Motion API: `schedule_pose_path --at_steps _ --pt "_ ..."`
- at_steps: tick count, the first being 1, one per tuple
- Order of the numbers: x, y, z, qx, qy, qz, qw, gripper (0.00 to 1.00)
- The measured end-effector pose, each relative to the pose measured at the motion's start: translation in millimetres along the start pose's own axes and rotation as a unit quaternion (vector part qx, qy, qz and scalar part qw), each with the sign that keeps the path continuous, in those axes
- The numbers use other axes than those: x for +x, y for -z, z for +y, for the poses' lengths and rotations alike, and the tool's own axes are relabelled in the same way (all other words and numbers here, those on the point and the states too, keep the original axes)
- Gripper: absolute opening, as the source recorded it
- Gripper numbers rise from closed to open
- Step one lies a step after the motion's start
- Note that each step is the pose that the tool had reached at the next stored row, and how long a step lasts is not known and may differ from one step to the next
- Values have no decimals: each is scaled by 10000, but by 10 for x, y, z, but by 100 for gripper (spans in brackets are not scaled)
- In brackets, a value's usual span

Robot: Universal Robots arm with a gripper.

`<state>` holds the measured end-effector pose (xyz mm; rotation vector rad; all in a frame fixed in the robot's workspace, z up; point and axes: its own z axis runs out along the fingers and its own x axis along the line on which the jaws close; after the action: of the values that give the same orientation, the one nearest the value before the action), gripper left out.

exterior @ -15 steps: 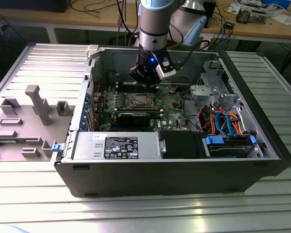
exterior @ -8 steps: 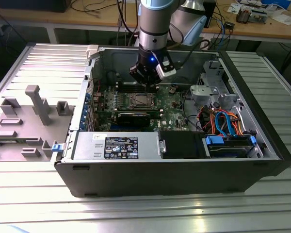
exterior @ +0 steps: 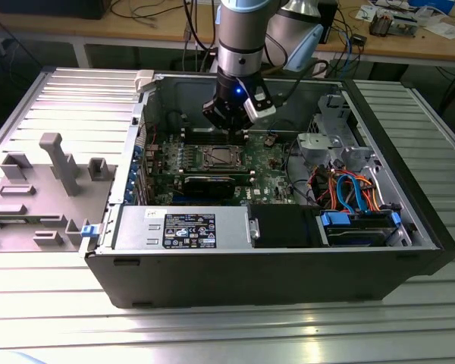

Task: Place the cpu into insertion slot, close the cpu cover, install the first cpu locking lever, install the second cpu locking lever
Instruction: 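Install the second cpu locking lever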

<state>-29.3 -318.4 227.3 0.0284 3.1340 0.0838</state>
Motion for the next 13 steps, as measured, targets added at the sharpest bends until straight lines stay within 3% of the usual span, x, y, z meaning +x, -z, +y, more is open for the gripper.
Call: schedule_pose_path --at_steps 13 --pt "0 19 1 9 0 0 10000 11"
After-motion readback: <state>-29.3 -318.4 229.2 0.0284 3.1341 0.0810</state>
